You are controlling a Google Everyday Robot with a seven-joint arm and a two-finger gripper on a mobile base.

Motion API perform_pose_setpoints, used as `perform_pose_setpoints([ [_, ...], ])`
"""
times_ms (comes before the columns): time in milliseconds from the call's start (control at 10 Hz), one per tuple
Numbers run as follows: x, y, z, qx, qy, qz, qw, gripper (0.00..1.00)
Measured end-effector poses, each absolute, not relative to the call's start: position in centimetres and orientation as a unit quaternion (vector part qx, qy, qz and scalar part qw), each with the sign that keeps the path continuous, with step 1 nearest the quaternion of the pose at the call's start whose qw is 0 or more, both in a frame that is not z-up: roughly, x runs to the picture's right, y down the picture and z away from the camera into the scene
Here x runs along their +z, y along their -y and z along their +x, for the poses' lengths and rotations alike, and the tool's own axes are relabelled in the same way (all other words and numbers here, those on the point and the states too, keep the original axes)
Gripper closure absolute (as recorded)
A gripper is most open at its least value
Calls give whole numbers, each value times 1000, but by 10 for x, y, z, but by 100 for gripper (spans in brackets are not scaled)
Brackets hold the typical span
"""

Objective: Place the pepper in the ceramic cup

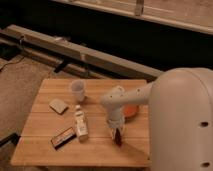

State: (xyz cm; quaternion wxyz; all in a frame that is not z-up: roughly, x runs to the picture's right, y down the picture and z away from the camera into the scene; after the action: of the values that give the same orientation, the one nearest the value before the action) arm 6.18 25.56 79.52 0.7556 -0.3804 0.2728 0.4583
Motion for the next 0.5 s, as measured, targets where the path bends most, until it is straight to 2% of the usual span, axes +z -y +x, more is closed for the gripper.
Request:
perform_pose_setpoints([
  [500,734,-163,43,443,-208,-383,784,91],
])
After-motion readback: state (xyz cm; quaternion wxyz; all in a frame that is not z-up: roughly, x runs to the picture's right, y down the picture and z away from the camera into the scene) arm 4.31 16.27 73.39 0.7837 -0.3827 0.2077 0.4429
